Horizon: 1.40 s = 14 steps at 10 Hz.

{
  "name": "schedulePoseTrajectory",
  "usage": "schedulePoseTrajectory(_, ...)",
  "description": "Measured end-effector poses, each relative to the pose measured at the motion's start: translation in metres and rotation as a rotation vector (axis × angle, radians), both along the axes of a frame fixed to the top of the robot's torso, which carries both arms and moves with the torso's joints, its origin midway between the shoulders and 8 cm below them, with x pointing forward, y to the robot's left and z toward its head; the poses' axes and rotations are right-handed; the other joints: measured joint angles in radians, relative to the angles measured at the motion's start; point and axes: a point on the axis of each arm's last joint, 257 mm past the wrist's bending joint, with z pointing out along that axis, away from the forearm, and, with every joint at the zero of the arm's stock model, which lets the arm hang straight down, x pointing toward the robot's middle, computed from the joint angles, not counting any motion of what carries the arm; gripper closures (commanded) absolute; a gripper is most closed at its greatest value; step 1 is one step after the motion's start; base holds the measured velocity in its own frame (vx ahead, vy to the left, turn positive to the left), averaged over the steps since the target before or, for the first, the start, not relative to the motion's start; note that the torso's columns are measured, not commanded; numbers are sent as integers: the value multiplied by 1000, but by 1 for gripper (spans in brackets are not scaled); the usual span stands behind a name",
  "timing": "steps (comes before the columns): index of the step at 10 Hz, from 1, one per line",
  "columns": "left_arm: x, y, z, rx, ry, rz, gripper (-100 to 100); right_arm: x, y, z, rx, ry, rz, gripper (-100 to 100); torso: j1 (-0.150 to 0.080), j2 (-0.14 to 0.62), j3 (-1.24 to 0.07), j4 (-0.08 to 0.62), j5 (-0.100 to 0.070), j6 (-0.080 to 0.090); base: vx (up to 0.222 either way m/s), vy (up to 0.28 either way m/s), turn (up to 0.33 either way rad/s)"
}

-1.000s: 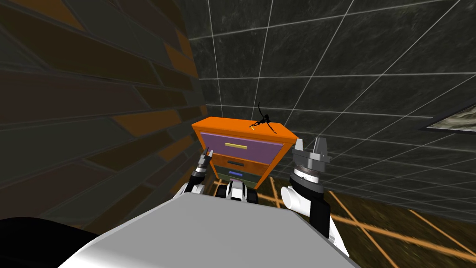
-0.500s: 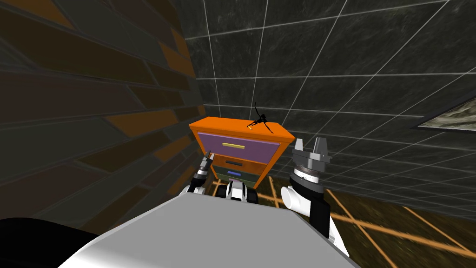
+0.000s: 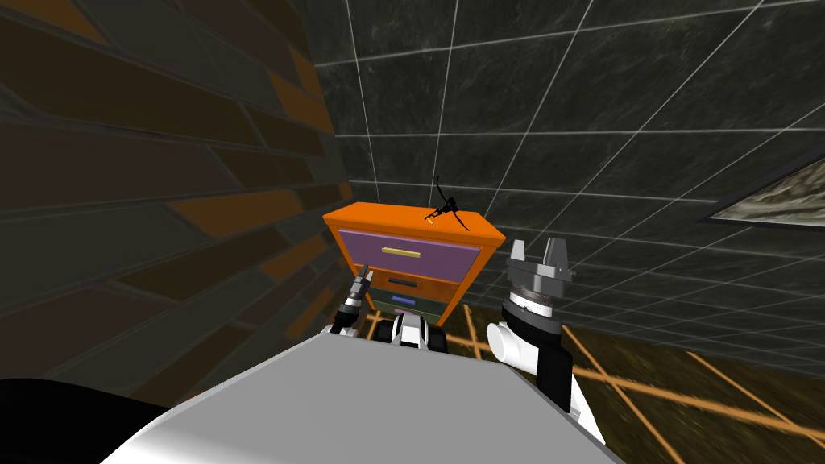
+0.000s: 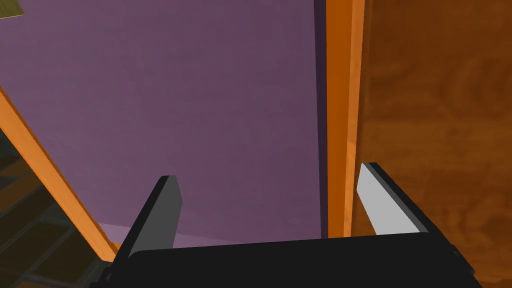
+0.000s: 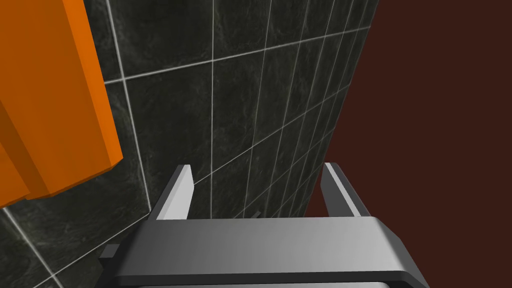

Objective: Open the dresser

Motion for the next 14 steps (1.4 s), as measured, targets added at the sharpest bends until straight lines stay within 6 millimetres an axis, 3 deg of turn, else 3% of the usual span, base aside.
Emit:
schedulePoseTrajectory(10, -15, -17, -82, -13, 152, 0, -100, 0, 0, 0, 0, 0, 0, 0, 1, 0, 0, 0, 0, 0, 0, -26, -20)
schedulePoseTrajectory(14, -21, -37, -107, -49, 202, 1, -100, 0, 0, 0, 0, 0, 0, 0, 1, 0, 0, 0, 0, 0, 1, -23, -15)
